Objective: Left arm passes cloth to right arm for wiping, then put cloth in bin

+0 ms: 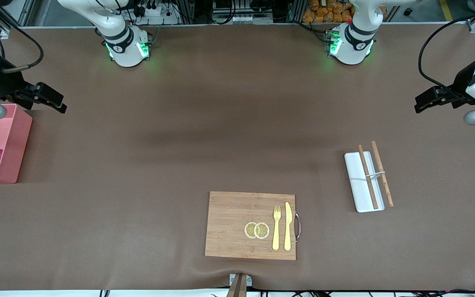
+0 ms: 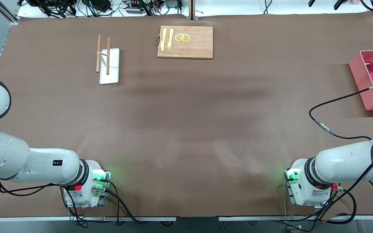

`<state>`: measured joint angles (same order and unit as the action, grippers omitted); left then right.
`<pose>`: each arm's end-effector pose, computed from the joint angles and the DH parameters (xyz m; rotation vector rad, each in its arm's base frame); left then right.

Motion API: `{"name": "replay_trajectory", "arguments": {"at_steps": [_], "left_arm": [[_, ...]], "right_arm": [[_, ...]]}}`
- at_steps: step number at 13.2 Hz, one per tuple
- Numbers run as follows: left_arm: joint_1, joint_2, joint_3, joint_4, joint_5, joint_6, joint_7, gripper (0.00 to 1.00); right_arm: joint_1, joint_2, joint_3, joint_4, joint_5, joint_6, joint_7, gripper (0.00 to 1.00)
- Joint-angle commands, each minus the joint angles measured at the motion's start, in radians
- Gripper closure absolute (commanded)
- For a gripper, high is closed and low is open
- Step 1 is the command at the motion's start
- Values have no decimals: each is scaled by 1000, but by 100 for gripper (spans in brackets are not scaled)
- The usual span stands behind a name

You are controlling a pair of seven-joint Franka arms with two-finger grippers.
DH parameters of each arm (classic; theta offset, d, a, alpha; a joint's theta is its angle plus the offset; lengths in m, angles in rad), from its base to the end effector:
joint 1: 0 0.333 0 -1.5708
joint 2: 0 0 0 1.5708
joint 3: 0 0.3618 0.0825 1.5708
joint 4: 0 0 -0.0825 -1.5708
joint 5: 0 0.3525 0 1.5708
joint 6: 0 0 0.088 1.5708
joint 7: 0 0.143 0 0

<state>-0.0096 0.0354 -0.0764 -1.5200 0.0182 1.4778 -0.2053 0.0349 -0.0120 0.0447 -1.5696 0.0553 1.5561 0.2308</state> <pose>0.5214 -0.0414 0.6302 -3.1073 -0.1870 0.1159 0.5150 0.0492 0.6400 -3.0790 0.2320 0.0154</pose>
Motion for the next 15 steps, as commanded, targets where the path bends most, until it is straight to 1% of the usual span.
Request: {"name": "replay_trajectory", "arguments": {"at_steps": [1,3,15], "left_arm": [[3,-17,-2,-12,-11,2,7,0],[3,-15,-3,-12,-11,3,7,0],[2,-5,-6,11,-4,3,21,0]], "right_arm": [[13,-5,-9,-3,3,9,13,0],[8,7,-9,14,-2,9,2,0],[3,11,-13,14,-11,33,-5,0]]}}
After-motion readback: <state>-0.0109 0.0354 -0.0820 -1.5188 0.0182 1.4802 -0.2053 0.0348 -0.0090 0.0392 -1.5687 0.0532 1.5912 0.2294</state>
